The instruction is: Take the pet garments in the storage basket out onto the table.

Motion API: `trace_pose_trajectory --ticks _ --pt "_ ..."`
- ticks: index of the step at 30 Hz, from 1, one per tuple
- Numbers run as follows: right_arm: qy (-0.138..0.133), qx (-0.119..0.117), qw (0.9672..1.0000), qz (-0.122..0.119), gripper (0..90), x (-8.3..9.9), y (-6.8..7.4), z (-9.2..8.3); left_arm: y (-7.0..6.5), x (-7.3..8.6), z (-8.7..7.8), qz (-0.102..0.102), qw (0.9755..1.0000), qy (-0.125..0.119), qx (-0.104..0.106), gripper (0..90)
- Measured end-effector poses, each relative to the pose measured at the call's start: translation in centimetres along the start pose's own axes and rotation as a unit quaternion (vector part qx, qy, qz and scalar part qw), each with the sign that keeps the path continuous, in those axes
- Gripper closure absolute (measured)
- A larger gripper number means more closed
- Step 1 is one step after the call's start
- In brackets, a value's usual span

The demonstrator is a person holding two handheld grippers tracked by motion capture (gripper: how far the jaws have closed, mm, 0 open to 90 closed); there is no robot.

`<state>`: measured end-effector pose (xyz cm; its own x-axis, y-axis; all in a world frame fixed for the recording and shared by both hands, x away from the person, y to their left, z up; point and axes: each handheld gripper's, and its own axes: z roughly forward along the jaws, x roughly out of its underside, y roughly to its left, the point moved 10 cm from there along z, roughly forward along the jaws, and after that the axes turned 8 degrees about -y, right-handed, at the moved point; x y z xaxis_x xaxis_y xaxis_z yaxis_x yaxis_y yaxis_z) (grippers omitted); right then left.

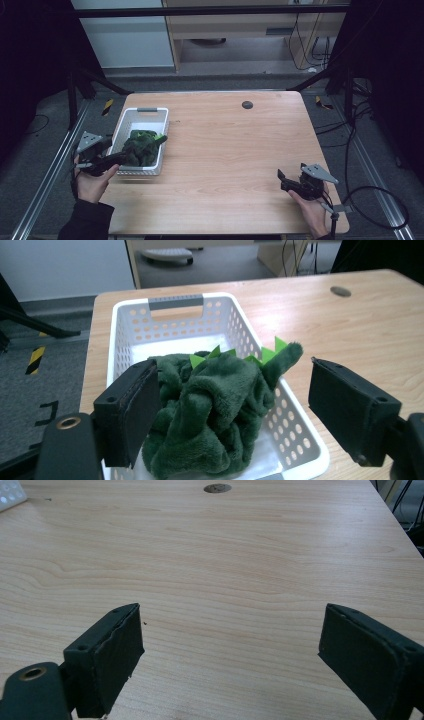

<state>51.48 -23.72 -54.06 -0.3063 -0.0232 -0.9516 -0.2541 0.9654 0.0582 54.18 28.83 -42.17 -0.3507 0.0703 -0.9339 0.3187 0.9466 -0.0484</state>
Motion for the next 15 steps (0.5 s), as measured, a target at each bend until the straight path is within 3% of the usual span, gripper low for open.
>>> trace_pose_trajectory --ticks 6,15 --pt "0.001 -0.002 1.0000 0.001 10.5 0.0 0.1 0.0 0.2 0.1 0.9 0.015 0.9993 0.030 0.015 19.4" --pt "0.004 -0.004 1.0000 0.000 10.4 0.1 0.1 0.1 0.7 0.4 2.2 0.041 0.9966 0.070 0.015 18.7"
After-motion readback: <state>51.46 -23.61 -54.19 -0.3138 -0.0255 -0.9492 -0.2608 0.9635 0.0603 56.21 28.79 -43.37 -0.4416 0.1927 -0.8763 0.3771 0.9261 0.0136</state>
